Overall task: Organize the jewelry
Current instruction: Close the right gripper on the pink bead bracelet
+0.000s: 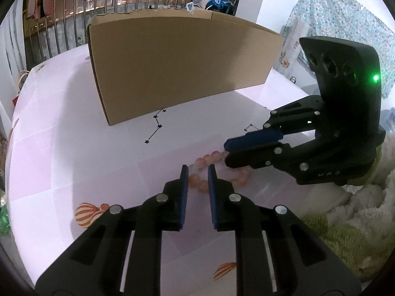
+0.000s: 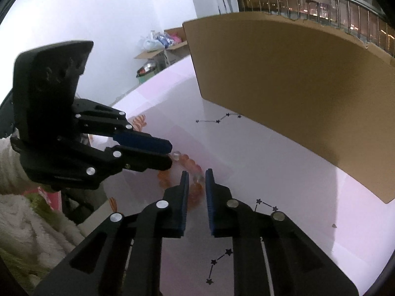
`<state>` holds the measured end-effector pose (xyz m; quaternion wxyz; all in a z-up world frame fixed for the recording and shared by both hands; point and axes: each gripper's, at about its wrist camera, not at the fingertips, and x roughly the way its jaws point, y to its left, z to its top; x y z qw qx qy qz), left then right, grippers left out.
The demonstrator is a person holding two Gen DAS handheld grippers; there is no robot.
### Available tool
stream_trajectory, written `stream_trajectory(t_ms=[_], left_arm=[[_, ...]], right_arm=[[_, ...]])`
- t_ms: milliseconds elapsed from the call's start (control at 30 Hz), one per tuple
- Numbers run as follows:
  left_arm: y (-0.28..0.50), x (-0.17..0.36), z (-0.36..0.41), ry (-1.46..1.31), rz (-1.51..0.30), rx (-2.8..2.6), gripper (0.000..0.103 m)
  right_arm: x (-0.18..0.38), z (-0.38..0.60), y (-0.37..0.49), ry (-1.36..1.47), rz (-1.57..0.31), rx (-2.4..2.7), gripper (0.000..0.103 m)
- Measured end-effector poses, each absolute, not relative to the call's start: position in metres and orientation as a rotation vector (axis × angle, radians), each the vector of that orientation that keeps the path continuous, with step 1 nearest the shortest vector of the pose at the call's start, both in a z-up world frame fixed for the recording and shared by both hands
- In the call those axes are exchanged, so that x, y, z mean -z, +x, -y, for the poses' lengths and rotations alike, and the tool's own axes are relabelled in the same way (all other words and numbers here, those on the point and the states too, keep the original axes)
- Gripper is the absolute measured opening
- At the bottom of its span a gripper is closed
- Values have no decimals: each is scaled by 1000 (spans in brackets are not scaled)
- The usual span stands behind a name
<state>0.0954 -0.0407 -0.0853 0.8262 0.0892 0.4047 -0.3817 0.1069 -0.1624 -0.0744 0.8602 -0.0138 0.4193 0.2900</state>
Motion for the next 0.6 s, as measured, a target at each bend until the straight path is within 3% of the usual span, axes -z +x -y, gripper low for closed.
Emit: stream_trajectory(t_ms=[600], left_arm=[[104,88,76,211,-851,864,12]], right_arm=[[69,185,110,-52,-897,-495,10]])
